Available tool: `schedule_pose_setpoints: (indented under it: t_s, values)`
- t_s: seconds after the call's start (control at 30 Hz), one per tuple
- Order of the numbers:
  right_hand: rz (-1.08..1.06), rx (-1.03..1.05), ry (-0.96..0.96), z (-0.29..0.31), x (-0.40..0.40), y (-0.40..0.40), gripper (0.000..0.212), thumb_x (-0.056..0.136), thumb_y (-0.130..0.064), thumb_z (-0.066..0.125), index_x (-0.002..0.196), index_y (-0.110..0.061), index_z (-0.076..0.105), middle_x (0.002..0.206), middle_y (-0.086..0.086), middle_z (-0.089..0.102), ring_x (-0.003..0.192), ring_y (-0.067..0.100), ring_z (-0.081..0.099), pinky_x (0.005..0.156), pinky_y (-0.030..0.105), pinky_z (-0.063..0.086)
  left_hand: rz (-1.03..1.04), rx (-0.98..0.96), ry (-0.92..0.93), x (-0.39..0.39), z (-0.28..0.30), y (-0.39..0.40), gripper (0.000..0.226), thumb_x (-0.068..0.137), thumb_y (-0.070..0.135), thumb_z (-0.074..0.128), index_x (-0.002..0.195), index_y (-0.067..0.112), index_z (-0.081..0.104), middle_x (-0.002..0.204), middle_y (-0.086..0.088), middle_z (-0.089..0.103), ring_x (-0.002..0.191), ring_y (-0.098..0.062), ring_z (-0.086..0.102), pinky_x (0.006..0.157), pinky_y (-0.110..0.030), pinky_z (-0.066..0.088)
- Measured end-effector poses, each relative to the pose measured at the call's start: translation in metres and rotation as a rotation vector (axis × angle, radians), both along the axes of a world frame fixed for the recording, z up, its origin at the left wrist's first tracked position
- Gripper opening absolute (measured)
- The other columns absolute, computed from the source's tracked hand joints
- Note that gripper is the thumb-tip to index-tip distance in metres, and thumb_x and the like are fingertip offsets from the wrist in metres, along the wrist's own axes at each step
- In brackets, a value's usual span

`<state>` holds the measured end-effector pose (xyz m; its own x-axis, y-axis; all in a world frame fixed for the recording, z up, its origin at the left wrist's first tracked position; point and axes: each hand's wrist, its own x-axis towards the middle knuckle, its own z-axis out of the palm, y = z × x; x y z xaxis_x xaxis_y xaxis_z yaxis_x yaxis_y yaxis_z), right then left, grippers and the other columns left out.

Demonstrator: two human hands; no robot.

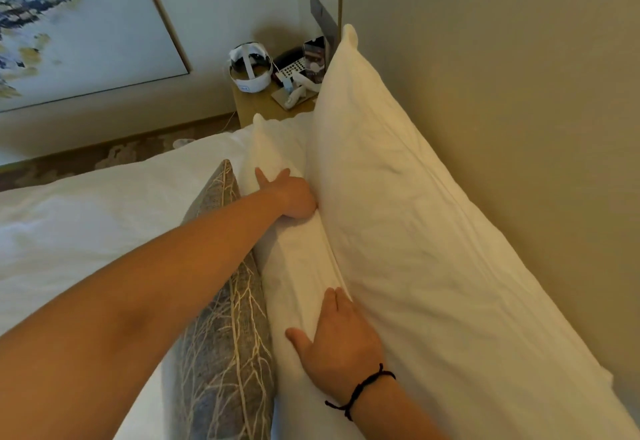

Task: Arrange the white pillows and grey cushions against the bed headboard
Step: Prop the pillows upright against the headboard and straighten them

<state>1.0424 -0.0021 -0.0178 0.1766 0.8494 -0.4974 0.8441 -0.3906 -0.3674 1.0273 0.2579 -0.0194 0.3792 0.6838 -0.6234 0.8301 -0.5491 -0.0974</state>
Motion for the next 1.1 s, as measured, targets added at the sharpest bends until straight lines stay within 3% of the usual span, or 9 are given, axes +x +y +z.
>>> schedule_pose_setpoints:
  t_s: [0.13,0.23,0.33,0.4,0.47,0.67,0.83,0.93,1.1]
  values:
    - [-0.053,-0.024,0.047,0.006,-0.005,-0.056,0.098,0.09,-0.07,0.037,0.155,-0.006,0.002,0.163,0.009,0.013,0.147,0.02,0.02,0.117,0.033,0.024,-0.217,-0.12,-0.036,-0.027,0.016,-0.061,0.059,0.097,0.059,0.032,0.146,0.026,0.04,0.158,0.006,0.026,0.149,-0.028,0.002,0.108,-0.075,0.001]
    - [-0.112,-0.044,0.077,0.01,-0.011,-0.104,0.097,0.088,-0.071,0.039,0.155,-0.012,0.001,0.162,0.003,0.018,0.142,0.019,0.031,0.109,0.034,0.035,-0.385,-0.233,0.005,-0.05,0.028,-0.105,0.056,0.098,0.053,0.036,0.149,0.03,0.031,0.157,0.006,0.028,0.148,-0.027,0.011,0.11,-0.071,0.011]
    - [-0.144,-0.05,0.072,0.014,-0.017,-0.147,0.087,0.091,-0.069,0.037,0.154,-0.013,0.014,0.153,0.004,0.038,0.131,0.022,0.045,0.101,0.034,0.042,-0.47,-0.312,-0.012,-0.07,0.036,-0.142,0.054,0.1,0.04,0.036,0.152,0.043,0.022,0.163,0.01,0.016,0.151,-0.02,0.003,0.115,-0.064,0.008]
    - [-0.165,-0.026,0.022,0.017,-0.02,-0.168,0.071,0.091,-0.07,0.035,0.135,-0.013,0.042,0.129,0.005,0.058,0.111,0.022,0.057,0.088,0.033,0.048,-0.514,-0.304,-0.052,-0.079,0.043,-0.16,0.056,0.097,0.034,0.04,0.15,0.045,0.026,0.162,0.009,0.019,0.151,-0.02,0.008,0.118,-0.057,0.013]
    - [-0.16,-0.004,-0.049,0.022,-0.025,-0.185,0.057,0.09,-0.072,0.034,0.099,-0.019,0.051,0.103,0.003,0.065,0.092,0.022,0.061,0.068,0.034,0.044,-0.61,-0.236,-0.069,-0.082,0.05,-0.177,0.056,0.093,0.032,0.047,0.146,0.044,0.034,0.158,0.007,0.03,0.146,-0.022,0.023,0.115,-0.049,0.027]
    - [-0.099,-0.059,-0.175,0.033,-0.027,-0.227,0.056,0.079,-0.076,0.051,0.065,-0.023,0.039,0.071,-0.002,0.051,0.066,0.023,0.051,0.052,0.032,0.032,-0.839,0.102,-0.139,-0.082,0.053,-0.204,0.035,0.098,0.033,0.047,0.131,0.04,0.057,0.137,0.008,0.058,0.124,-0.02,0.054,0.096,-0.039,0.045]
    - [-0.01,-0.067,-0.104,0.041,-0.01,-0.252,0.051,0.096,-0.053,0.048,0.06,-0.021,0.03,0.073,0.005,0.054,0.063,0.02,0.047,0.052,0.028,0.028,-0.872,0.218,-0.169,-0.082,0.05,-0.207,0.025,0.099,0.03,0.045,0.116,0.035,0.062,0.119,0.009,0.064,0.104,-0.02,0.062,0.078,-0.036,0.048]
    - [-0.027,0.014,0.021,0.05,0.005,-0.261,0.055,0.099,-0.047,0.048,0.057,-0.017,0.028,0.057,0.001,0.033,0.05,0.01,0.028,0.047,0.024,0.021,-0.82,0.205,-0.198,-0.082,0.045,-0.207,0.027,0.099,0.027,0.045,0.119,0.034,0.062,0.122,0.006,0.064,0.105,-0.021,0.062,0.079,-0.037,0.05]
    - [0.0,0.017,0.11,0.053,0.013,-0.267,0.057,0.097,-0.041,0.055,0.055,-0.014,0.029,0.053,0.005,0.028,0.046,0.014,0.025,0.05,0.029,0.02,-0.717,0.144,-0.244,-0.081,0.038,-0.213,0.029,0.102,0.03,0.043,0.125,0.029,0.061,0.127,0.0,0.062,0.11,-0.025,0.059,0.085,-0.037,0.047]
